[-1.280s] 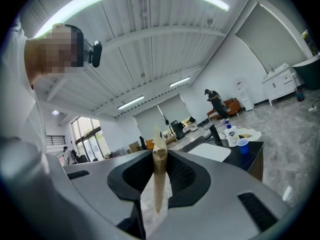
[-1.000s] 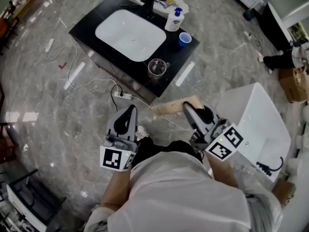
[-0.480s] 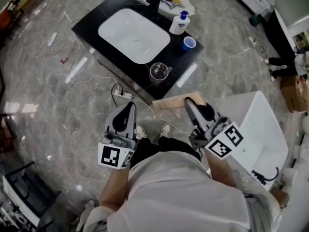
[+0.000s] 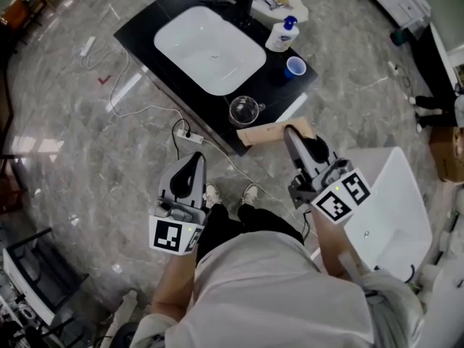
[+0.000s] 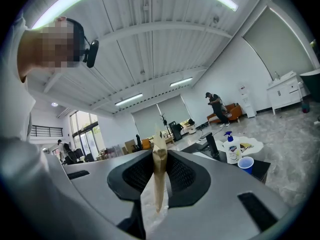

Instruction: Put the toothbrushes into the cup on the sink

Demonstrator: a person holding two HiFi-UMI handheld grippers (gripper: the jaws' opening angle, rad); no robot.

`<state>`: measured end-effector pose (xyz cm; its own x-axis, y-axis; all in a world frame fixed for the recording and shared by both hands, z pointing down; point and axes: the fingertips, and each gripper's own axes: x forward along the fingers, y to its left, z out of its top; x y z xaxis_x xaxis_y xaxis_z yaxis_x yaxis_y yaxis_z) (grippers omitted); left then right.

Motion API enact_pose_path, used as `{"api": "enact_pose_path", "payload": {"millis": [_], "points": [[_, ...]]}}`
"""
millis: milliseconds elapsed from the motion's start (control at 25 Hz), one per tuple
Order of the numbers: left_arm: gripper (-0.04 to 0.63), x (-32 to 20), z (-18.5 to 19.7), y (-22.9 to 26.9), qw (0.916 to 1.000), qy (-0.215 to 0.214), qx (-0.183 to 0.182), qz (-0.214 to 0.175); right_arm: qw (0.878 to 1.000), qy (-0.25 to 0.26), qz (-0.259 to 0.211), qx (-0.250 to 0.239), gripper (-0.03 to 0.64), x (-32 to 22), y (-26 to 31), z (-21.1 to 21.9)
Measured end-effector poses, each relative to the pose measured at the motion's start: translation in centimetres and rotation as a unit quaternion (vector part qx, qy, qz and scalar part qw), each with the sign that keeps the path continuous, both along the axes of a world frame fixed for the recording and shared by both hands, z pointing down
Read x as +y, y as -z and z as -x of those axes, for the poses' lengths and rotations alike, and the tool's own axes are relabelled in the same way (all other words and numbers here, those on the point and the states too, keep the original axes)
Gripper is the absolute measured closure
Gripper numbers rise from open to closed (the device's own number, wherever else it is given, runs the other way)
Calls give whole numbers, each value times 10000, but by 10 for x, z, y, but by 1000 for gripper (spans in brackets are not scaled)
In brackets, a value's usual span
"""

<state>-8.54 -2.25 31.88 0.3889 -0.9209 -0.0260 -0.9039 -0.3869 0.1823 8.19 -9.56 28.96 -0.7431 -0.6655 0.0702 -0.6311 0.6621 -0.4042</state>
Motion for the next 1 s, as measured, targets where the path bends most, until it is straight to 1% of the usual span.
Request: {"api": "enact_pose_path", "payload": {"millis": [80,200,320,480,760,1000], "points": [[594,-2,2,-3,10000,-2,-6,43,10000,9,-14,22,520,-6,-1,2],[594,-4,6,-8,9999,24,85,141,10000,-25,-25,24,520,-13,-4,4],[594,-4,8,-9,9999,15,-11,108,9999,-92,1,43,520,-14,-10,3],[594,-6,9,-17,9997,0,100,236,9997,-232,58,38,520,-22,-20,0],[594,-19,13,-24,9995,-14,46,297,9990,-395,169,103,520,-41,-41,-1],[594,-24,20,-33,9991,83,59,401,9988,-436,179,164,520,-50,-49,-1]]}}
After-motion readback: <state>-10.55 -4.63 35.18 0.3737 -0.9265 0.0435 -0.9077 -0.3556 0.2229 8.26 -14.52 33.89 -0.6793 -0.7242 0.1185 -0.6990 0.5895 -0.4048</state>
